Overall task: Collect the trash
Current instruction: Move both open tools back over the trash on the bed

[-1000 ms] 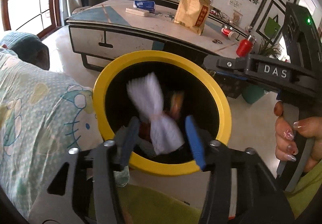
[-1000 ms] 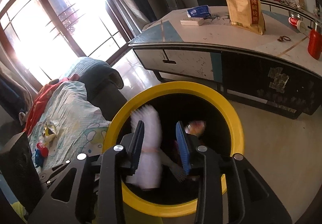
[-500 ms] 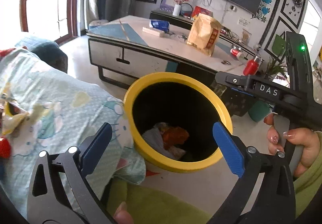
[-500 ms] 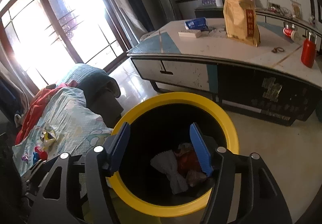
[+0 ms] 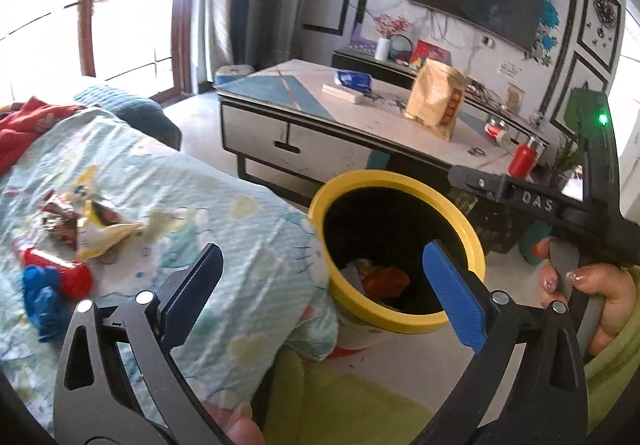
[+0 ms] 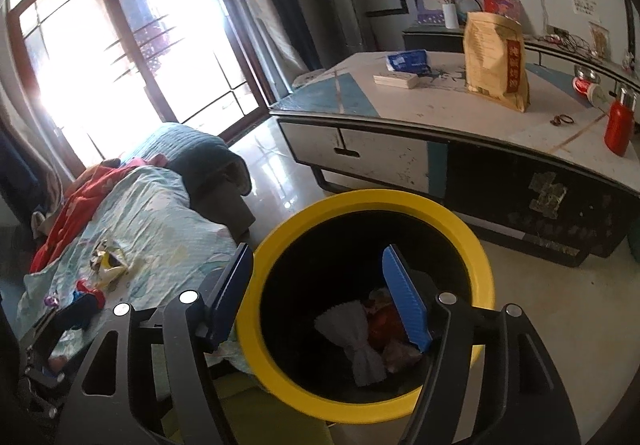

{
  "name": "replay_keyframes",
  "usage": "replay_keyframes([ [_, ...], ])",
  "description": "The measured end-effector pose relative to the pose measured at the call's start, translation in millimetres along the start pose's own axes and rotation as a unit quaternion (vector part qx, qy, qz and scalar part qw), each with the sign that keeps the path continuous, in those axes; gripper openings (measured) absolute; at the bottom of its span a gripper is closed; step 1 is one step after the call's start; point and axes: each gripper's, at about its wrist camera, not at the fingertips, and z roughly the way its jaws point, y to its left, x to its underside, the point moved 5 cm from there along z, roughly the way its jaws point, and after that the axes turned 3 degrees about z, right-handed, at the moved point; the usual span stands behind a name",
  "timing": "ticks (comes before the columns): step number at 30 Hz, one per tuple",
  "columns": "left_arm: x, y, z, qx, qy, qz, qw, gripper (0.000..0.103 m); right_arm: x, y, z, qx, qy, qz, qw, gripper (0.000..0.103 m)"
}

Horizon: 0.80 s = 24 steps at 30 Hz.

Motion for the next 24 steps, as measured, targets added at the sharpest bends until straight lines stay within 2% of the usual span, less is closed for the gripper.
replay_keyframes([
  [13,-5.3,45.7,-52.4,-0.055,-0.059,-0.040,0.9959,0.092,11.8,63.2,-13.7,-0.032,-0.008,-0.062,0.998,0.067],
  [24,0.3,87.2,-82.8,-0.101,-0.079,-0.072,0.9891,0.092,31.7,125.3,-15.5,-0.071,0.003,-0.120,0.990,0.069],
])
